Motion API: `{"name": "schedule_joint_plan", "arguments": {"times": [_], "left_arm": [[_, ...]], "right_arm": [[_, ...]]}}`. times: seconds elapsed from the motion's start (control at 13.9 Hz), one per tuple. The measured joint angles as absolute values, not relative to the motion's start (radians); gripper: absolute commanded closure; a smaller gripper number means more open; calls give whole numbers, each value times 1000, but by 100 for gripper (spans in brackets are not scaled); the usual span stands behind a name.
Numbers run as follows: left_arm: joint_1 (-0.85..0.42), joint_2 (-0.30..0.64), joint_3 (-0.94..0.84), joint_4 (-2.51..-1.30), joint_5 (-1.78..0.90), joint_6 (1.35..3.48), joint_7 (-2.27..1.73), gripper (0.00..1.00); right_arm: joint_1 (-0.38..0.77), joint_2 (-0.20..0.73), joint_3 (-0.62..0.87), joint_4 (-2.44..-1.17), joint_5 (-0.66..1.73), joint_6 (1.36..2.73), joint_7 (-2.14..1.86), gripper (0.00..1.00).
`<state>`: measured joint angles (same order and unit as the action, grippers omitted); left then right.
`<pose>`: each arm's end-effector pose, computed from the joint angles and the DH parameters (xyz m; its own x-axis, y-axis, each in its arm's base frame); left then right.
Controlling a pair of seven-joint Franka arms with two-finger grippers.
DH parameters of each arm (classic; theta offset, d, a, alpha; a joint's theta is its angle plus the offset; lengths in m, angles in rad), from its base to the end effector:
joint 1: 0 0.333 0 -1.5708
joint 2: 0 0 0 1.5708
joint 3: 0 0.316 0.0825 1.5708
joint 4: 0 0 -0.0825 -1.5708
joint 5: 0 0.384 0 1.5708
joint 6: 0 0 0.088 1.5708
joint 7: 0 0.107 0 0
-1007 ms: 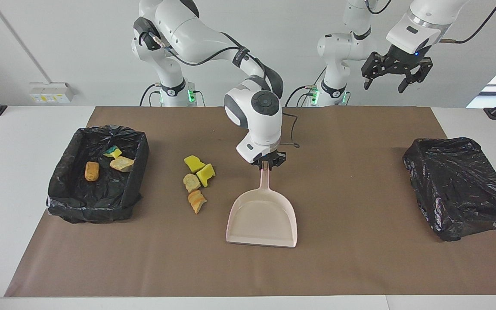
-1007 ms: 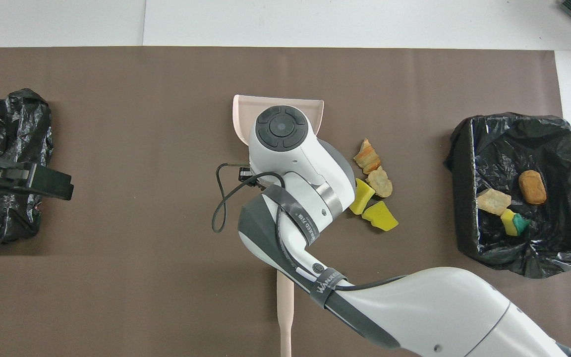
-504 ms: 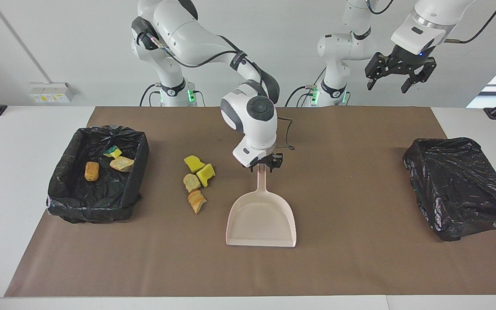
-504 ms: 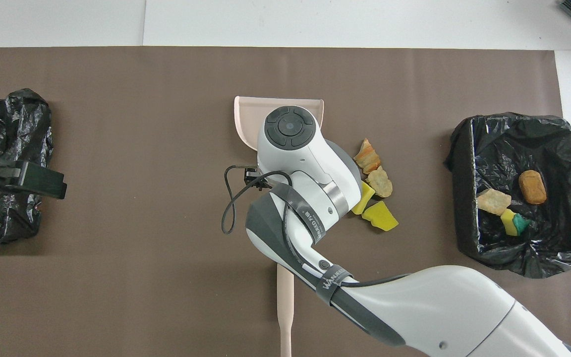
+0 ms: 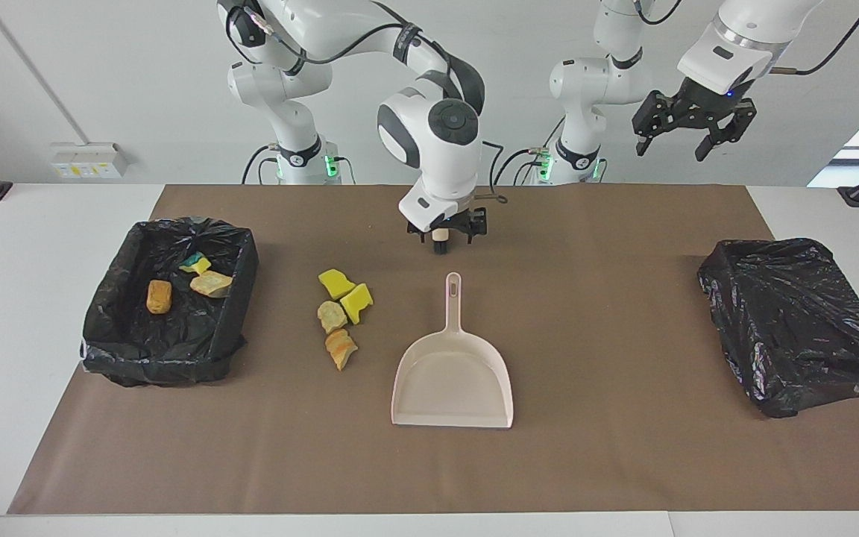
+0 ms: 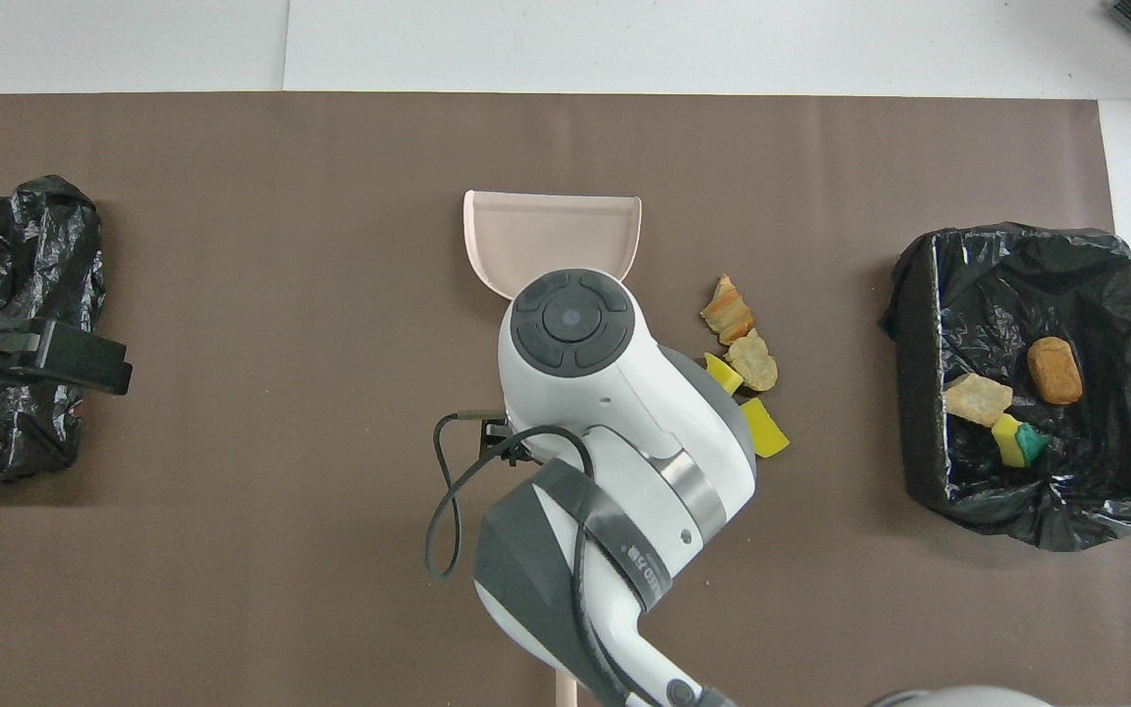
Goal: Sweep and dump trash in bin
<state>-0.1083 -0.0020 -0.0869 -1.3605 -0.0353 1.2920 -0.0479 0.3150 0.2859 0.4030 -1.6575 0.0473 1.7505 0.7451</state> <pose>0.5098 -0.1054 0.6982 0.9854 -0.1559 -0.0679 -0.1541 -0.9876 0.0311 0.4777 0.3948 0.4415 0.9722 -0.0438 -0.2300 -0.0445 -0.9990 0.0018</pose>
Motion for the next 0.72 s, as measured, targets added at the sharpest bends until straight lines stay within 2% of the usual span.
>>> {"name": "schedule_joint_plan", "arguments": {"times": [0.14,0.43,0.72], "left_arm": [[-108,-2,-87,-1360,-35,1292,-48,0],[-108,-3,-87,-1360,-35,1292,-48,0],[-101,-3,-86,-1361,-35,1292,-48,0]], "right_arm": [[348,184,405,-1808,122,1761,764,0],[409,-16,406,-2146,277,1907,792,0],[461,-161,407,-2342,364,1970,787,0]]}}
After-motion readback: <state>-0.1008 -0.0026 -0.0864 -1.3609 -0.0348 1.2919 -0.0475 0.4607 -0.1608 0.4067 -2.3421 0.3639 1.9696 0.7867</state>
